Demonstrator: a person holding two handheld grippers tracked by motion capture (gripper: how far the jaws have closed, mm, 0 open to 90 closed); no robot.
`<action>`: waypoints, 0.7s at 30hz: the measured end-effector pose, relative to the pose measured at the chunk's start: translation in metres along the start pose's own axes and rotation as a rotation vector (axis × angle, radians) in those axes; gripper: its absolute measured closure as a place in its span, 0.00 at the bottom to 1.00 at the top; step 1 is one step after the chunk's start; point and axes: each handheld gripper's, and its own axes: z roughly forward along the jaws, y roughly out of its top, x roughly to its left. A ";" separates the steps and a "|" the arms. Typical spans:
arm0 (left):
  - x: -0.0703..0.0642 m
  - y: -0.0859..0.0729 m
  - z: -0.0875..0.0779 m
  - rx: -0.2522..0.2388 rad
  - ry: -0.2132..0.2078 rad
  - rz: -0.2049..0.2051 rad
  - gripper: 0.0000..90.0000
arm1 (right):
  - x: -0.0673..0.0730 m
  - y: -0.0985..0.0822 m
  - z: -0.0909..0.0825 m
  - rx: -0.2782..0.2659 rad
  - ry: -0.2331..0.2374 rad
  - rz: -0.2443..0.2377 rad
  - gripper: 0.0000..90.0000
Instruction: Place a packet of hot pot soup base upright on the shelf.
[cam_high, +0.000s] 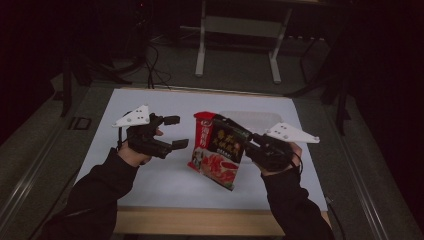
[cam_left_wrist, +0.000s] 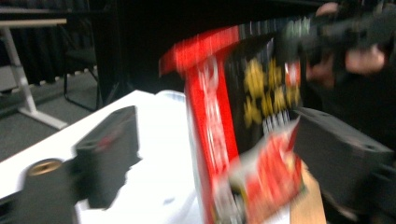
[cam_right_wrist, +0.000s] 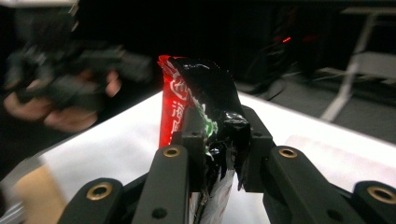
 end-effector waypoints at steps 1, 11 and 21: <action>0.000 -0.003 -0.001 0.002 0.015 0.001 0.12 | -0.002 0.003 -0.001 -0.011 -0.020 0.002 0.85; -0.008 -0.048 -0.012 0.060 0.042 -0.066 0.00 | -0.023 0.037 0.003 -0.092 -0.202 0.027 0.85; -0.035 -0.093 -0.025 0.089 0.087 -0.015 0.00 | -0.049 0.042 0.029 -0.115 -0.351 0.049 0.85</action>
